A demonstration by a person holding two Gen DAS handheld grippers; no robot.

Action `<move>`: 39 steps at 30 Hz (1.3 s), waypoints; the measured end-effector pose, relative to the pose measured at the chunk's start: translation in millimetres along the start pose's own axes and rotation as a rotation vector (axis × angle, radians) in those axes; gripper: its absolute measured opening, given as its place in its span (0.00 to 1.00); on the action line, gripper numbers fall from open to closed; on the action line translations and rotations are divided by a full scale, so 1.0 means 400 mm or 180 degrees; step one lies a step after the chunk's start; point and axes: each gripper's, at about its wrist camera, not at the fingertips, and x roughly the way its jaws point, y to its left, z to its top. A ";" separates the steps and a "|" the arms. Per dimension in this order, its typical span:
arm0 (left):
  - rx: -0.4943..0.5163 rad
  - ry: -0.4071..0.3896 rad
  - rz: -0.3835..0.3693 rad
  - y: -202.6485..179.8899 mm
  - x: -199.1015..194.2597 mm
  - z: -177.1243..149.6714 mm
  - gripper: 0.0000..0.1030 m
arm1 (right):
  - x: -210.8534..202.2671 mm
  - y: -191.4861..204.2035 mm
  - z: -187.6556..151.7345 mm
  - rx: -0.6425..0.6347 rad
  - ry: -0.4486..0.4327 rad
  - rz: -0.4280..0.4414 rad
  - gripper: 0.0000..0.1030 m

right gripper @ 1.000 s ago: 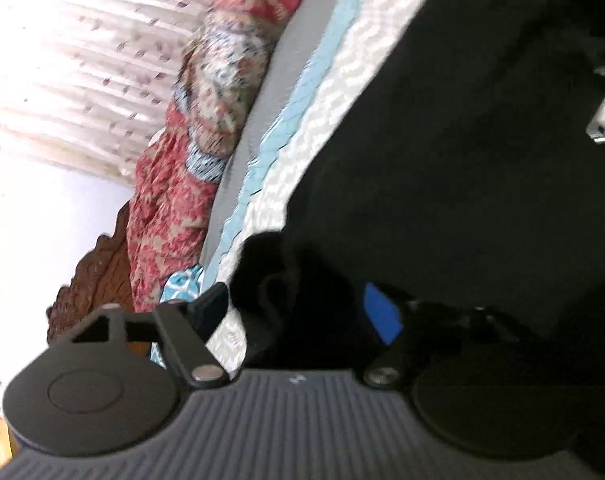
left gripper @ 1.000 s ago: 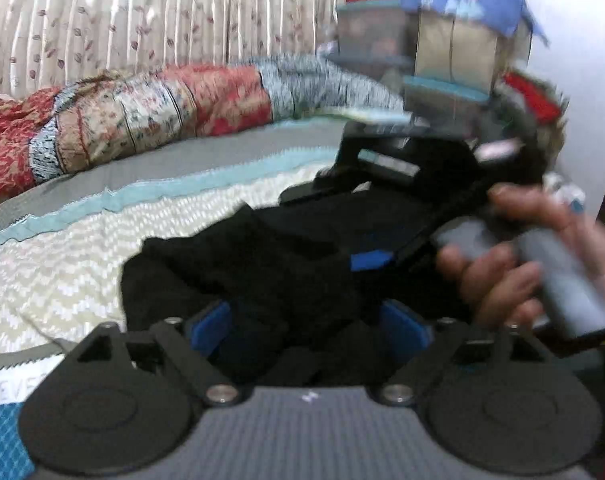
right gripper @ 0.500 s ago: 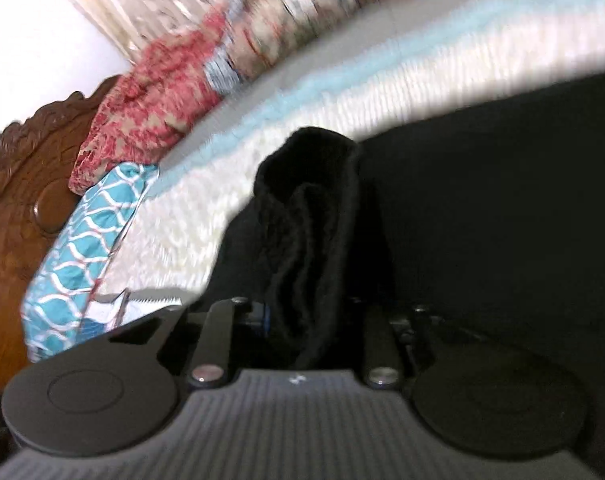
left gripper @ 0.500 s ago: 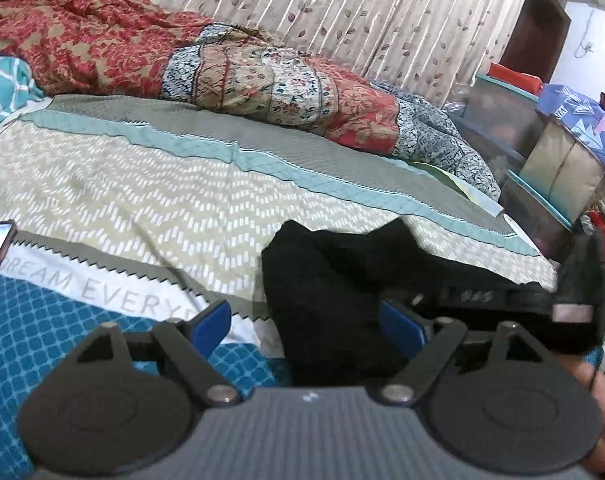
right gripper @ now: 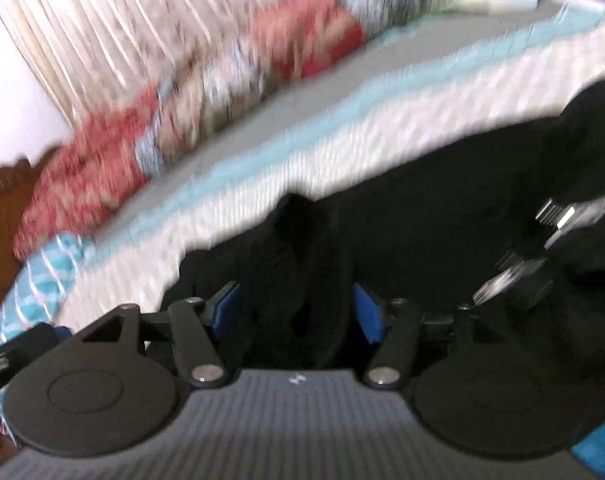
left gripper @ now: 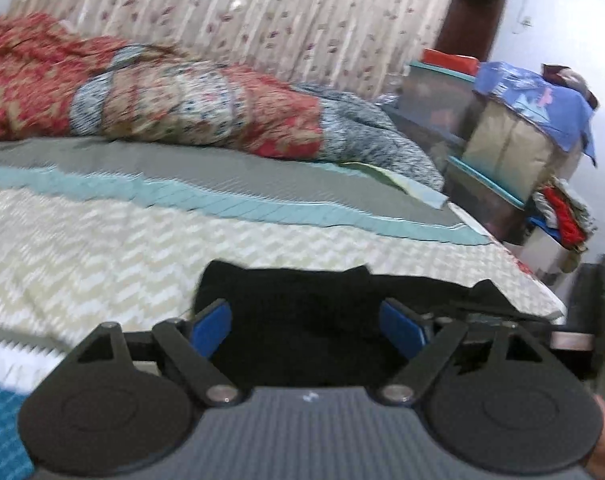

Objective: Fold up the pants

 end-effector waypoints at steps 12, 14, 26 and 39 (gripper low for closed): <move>0.0007 0.0848 -0.0130 -0.101 0.237 0.001 0.63 | -0.186 -0.248 0.077 0.0394 -0.0715 -0.0622 0.61; 0.0078 0.0677 -0.0263 -0.146 0.233 0.043 0.65 | -0.169 -0.249 0.078 0.0318 -0.0702 -0.0567 0.60; 0.0423 0.1304 -0.0606 -0.428 0.584 0.047 0.80 | -0.265 -0.340 0.016 0.0645 -0.0821 -0.0798 0.39; 0.0392 0.1159 -0.0190 -0.364 0.583 0.005 0.26 | -0.268 -0.454 -0.002 0.0994 -0.0866 -0.0614 0.52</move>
